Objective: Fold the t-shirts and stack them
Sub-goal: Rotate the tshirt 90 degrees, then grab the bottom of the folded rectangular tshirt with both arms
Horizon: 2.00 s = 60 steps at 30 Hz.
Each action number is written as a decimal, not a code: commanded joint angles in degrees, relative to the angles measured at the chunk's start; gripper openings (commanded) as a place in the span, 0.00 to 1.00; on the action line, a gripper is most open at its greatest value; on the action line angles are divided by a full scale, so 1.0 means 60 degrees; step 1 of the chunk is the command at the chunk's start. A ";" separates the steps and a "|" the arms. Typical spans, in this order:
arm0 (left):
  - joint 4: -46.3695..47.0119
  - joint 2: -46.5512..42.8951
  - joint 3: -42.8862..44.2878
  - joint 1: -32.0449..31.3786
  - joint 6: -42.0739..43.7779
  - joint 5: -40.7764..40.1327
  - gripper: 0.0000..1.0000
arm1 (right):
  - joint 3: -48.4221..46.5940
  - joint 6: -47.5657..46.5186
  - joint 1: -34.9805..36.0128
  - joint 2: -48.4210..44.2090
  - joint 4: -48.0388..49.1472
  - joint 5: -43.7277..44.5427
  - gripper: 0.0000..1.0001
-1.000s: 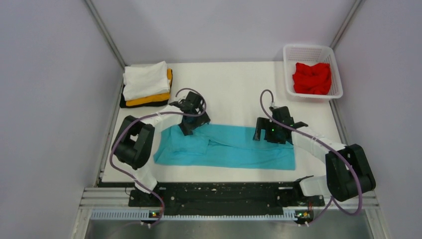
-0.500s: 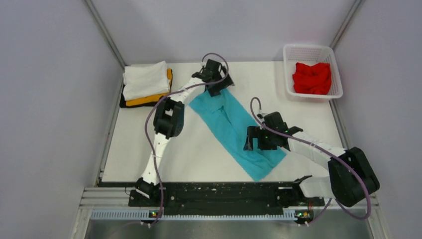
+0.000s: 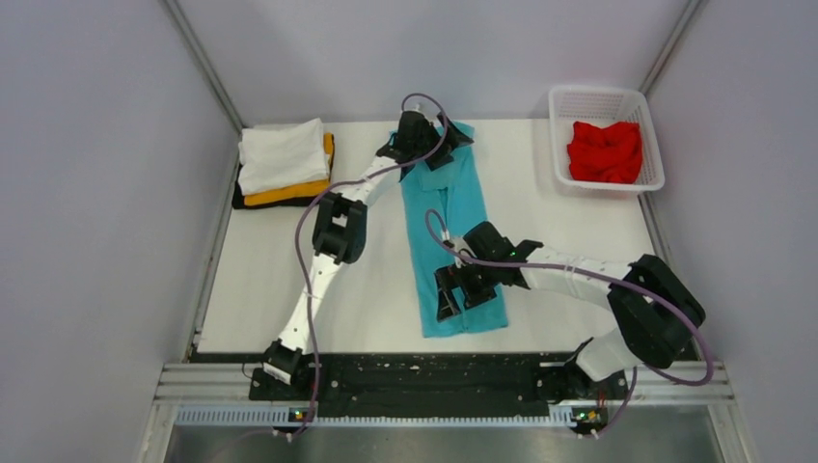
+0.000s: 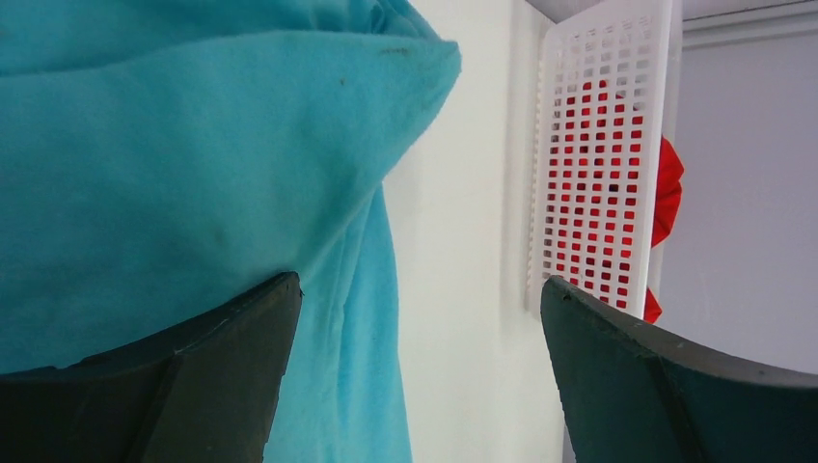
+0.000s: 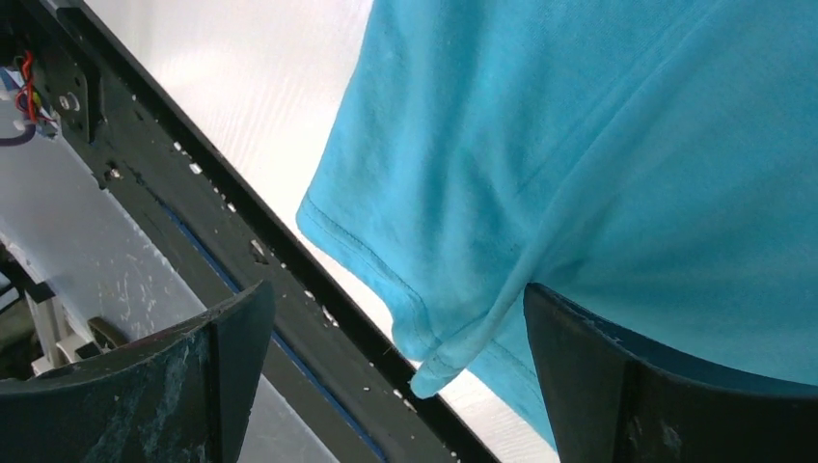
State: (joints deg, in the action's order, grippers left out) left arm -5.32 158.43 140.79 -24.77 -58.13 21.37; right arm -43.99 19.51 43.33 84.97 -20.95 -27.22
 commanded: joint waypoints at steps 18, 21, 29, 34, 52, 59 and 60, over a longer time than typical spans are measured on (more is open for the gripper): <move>-0.3285 -1.1948 -1.1859 -0.2188 0.2496 -0.4253 0.99 | 0.0899 0.3108 -0.1382 -0.5186 -0.3087 0.5776 0.99; -0.3311 -1.3240 -1.3902 -0.3030 0.1335 -0.3888 0.99 | 0.1303 0.3361 -0.1392 -0.4968 -0.3059 0.5463 0.97; -0.2930 -1.2709 -1.5658 -0.5403 -0.0713 -0.3119 0.94 | 0.2139 0.3223 -0.1390 -0.4805 -0.2270 0.4798 0.94; -0.2950 -1.1395 -1.5565 -0.5587 -0.1189 -0.2720 0.69 | 0.2380 0.3144 -0.1400 -0.4656 -0.1992 0.4762 0.89; -0.4244 -1.1363 -1.5643 -0.5826 -0.2044 -0.3764 0.02 | 0.3646 0.3635 -0.1388 -0.4863 -0.1265 0.3683 0.33; -0.4797 -1.1669 -1.5875 -0.5839 -0.2329 -0.3848 0.00 | 0.3781 0.3733 -0.1381 -0.5125 -0.1736 0.3578 0.00; -0.5037 -1.1817 -1.5983 -0.5878 -0.2463 -0.3934 0.00 | 0.3857 0.3831 -0.1354 -0.5340 -0.1935 0.3432 0.00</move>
State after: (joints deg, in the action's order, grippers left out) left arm -28.12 90.19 47.64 -59.57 -70.72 1.80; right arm -22.35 41.25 35.33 55.46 -28.97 -3.97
